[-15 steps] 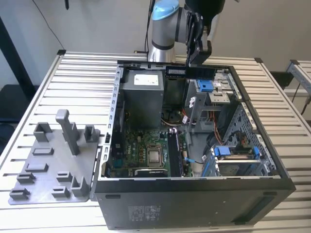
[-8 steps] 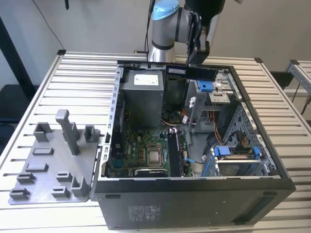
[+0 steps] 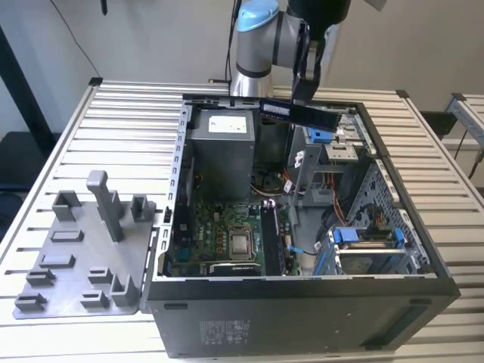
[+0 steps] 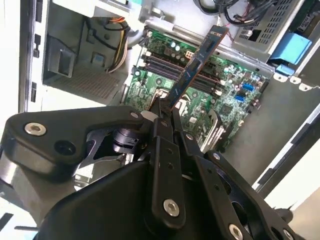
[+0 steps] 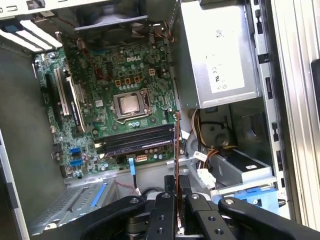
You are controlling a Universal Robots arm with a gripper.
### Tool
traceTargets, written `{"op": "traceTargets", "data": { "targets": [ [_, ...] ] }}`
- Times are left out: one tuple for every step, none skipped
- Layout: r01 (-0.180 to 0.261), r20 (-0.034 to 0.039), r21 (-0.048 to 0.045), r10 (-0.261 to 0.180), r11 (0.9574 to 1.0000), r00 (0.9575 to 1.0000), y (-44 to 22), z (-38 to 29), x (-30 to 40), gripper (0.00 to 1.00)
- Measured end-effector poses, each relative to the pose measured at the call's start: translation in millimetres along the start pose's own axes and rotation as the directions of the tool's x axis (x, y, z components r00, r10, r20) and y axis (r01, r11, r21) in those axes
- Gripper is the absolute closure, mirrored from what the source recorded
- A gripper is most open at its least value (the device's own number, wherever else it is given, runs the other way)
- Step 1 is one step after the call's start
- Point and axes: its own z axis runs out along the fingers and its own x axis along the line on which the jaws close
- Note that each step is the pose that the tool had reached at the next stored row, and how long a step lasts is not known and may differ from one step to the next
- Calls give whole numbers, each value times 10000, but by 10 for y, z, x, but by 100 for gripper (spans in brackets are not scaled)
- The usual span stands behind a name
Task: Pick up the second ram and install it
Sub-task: 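Insert the second ram into the second slot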
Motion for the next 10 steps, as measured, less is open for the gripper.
{"op": "traceTargets", "data": {
  "targets": [
    [-178,0,13,178,9998,9998,0,1,0,86],
    [-358,0,25,358,9994,9994,0,2,0,86],
    [-535,1,37,535,9986,9986,0,3,0,86],
    [-711,1,49,711,9975,9975,0,3,0,86],
    [-890,2,62,890,9960,9960,0,4,0,86],
    [-1068,3,74,1068,9943,9943,0,4,0,86],
    [-1240,5,86,1240,9922,9923,0,5,1,86],
    [-1409,5,98,1409,9900,9900,0,5,1,86],
    [-1578,7,109,1578,9874,9875,0,6,1,86],
    [-1744,9,121,1744,9846,9847,0,6,1,86]
  ]
}}
